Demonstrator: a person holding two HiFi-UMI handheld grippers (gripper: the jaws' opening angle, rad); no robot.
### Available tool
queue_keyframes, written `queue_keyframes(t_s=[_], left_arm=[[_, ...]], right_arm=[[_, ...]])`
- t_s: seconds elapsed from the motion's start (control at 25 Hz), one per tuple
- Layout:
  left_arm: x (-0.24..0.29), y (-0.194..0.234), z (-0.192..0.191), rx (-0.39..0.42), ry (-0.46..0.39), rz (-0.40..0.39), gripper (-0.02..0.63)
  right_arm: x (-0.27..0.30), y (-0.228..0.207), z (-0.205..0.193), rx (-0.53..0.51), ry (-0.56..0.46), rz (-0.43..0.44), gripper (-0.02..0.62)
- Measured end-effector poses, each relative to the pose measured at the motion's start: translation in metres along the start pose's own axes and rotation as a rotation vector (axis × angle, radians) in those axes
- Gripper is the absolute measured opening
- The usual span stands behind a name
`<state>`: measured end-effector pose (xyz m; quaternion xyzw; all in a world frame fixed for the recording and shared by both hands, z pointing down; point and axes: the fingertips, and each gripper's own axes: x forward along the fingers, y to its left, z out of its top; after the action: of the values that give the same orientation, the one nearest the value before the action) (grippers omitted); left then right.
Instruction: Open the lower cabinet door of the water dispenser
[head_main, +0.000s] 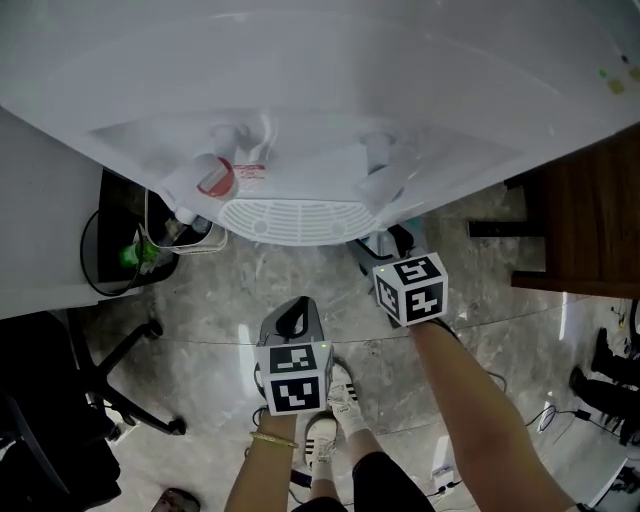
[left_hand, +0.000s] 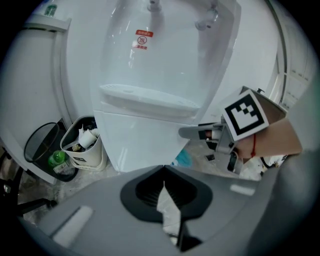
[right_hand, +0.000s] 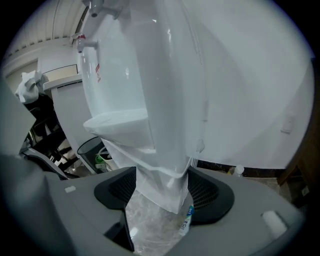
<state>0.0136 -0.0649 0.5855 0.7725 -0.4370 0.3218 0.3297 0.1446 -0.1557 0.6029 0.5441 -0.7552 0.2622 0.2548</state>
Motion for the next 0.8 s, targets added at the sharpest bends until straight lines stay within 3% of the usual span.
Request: queue_keyframes(t_s=[0.36,0.6,0.8], left_arm=[[-0.024,0.002,-0.023,-0.027,-0.02,0.012,0.006],[-0.063,0.02,-0.075,-0.064,-0.002,0.044,0.006],[-0.092,0.045,-0.111,-0.088,0.019,0.086,0.006]], right_arm=[[-0.047,0.044,-0.047,0.062,0.035,-0.013,0.236],[-0.082,0.117,-0.087,0.131,0.064,0.038,0.199],[-0.094,0.189,-0.108,0.11,0.099,0.127,0.154]])
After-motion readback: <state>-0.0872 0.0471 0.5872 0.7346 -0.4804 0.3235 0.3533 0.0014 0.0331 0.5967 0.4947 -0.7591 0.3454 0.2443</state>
